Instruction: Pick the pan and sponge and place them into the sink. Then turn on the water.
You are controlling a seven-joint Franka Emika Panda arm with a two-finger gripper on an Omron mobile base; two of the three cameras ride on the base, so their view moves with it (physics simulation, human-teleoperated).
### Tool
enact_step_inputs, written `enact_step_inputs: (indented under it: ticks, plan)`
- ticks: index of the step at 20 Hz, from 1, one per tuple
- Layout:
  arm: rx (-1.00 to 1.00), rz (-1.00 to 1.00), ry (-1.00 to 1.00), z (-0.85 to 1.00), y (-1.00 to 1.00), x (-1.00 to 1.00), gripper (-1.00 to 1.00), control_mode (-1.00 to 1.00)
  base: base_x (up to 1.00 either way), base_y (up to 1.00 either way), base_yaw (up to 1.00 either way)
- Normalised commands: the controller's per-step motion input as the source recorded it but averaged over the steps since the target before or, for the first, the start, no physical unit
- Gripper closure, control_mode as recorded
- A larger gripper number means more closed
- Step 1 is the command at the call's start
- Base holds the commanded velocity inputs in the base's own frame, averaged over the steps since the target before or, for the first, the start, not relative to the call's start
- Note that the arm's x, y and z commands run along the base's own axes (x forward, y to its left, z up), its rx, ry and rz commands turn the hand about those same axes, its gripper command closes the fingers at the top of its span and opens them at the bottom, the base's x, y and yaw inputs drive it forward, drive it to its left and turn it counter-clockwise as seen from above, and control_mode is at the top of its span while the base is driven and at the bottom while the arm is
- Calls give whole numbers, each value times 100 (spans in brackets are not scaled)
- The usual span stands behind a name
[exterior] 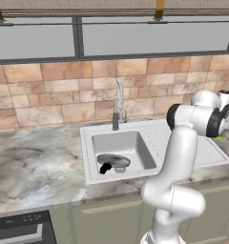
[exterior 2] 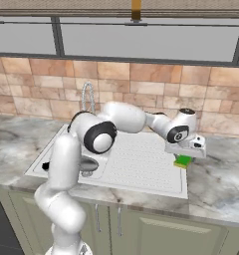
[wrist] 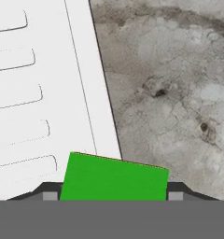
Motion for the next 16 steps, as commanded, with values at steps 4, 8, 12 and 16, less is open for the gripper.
enact_step_inputs:
  ticks: [4, 8, 12, 16]
  plan:
    - [-6, 0, -18, 54, 77, -31, 100, -100, 0, 0, 0]
    - [-3, 0, -18, 55, 81, -30, 100, -100, 0, 0, 0]
    - [-1, 1, -14, 39, 86, -25, 100, -100, 0, 0, 0]
    - [0, 4, -8, 22, 97, -16, 100, -100, 0, 0, 0]
